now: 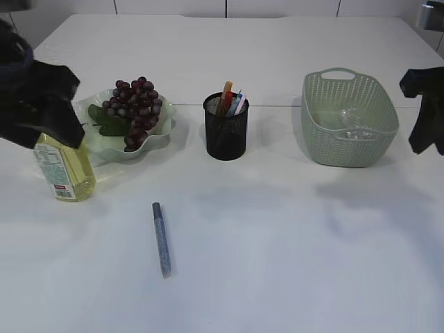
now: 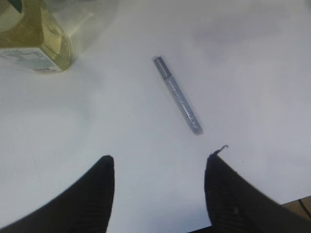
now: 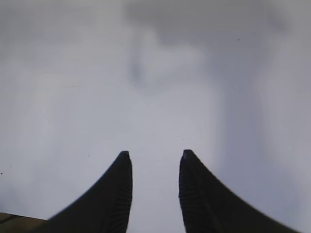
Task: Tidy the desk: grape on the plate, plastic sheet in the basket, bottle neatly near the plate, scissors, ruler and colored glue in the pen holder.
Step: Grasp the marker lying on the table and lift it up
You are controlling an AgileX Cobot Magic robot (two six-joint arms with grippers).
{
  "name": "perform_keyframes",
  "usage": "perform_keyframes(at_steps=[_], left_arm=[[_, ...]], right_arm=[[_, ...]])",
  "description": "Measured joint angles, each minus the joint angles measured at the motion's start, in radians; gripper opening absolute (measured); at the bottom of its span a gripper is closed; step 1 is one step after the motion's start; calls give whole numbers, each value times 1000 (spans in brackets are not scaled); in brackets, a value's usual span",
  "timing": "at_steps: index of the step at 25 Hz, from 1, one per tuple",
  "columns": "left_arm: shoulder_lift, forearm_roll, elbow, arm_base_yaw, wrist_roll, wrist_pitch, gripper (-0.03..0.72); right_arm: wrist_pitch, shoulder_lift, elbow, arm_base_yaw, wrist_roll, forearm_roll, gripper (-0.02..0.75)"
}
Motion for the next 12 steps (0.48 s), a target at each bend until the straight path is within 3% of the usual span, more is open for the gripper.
perform_keyframes(at_steps=[5, 12], left_arm=[[140, -25, -8, -4, -128, 0, 434], [304, -122, -10, -4, -153, -57, 434]], right_arm=[[0, -2, 0, 0, -5, 20, 276], [-2, 41, 0, 0, -27, 99, 276]])
